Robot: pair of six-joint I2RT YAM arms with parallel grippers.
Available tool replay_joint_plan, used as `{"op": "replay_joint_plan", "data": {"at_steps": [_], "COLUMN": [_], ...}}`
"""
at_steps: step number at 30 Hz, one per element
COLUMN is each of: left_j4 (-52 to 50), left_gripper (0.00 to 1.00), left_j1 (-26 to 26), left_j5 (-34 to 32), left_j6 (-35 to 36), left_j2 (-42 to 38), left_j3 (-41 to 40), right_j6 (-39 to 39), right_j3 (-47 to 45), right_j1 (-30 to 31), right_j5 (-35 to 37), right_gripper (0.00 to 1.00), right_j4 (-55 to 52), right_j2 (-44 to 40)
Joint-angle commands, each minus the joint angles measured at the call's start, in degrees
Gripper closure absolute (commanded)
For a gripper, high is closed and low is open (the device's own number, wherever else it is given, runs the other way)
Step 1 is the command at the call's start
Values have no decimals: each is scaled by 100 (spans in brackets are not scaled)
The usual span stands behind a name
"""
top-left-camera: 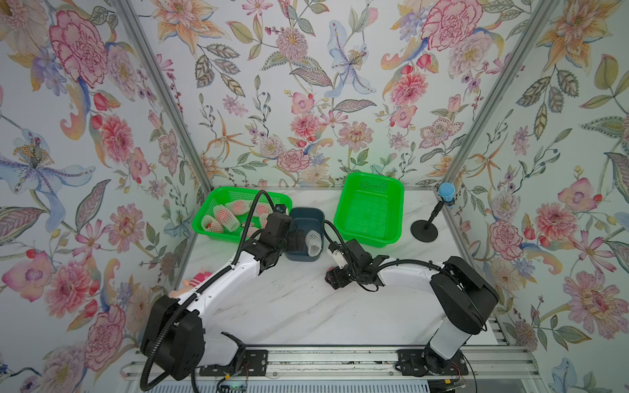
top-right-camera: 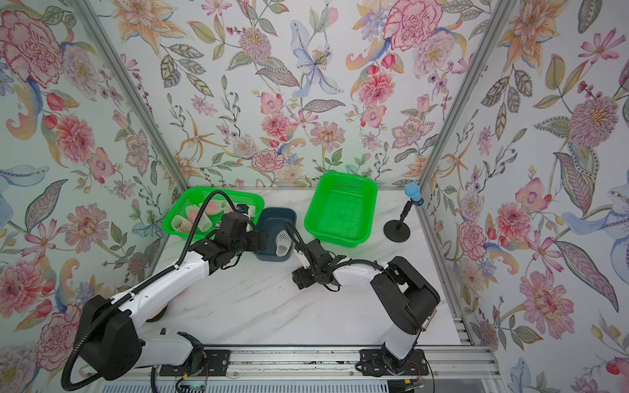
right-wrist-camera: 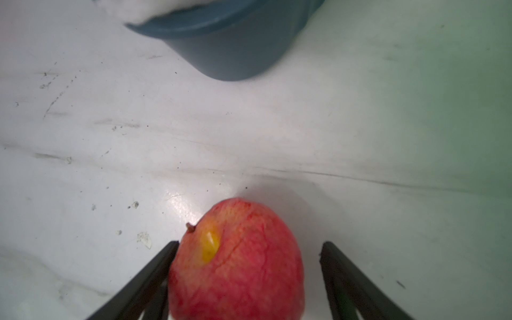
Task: Remove foam nets from apples
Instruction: Pick up the apple from the center of the board, then place the apple in the basket.
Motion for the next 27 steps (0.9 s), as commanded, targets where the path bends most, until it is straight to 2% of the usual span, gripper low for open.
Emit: {"op": "replay_joint_plan", "data": {"at_steps": [1, 4, 9, 14, 19, 27], "left_j4": [-114, -91, -38, 101, 324, 382], "left_gripper": [1, 1, 1, 1, 1, 4], "left_j1": [90, 109, 114, 108, 100, 9], "left_j5": [76, 141, 233, 789, 1242, 1362], "left_j6": [107, 137, 220, 446, 460, 473], "left_j2": [-175, -230, -317, -302, -108, 474], "left_j3": [-159, -224, -320, -401, -397, -124], "right_j6": [-54, -96, -225, -370, -437, -576], "right_j3": [83, 62, 96, 265, 416, 1121], "right_j1": [60, 71, 13, -301, -1128, -2361], "right_j5": [67, 81, 28, -205, -628, -1032], "right_gripper": [28, 35, 39, 44, 45, 43], "right_j4": [-273, -426, -637, -937, -993, -1259], "right_j2": [-100, -271, -766, -1295, -1672, -1578]}}
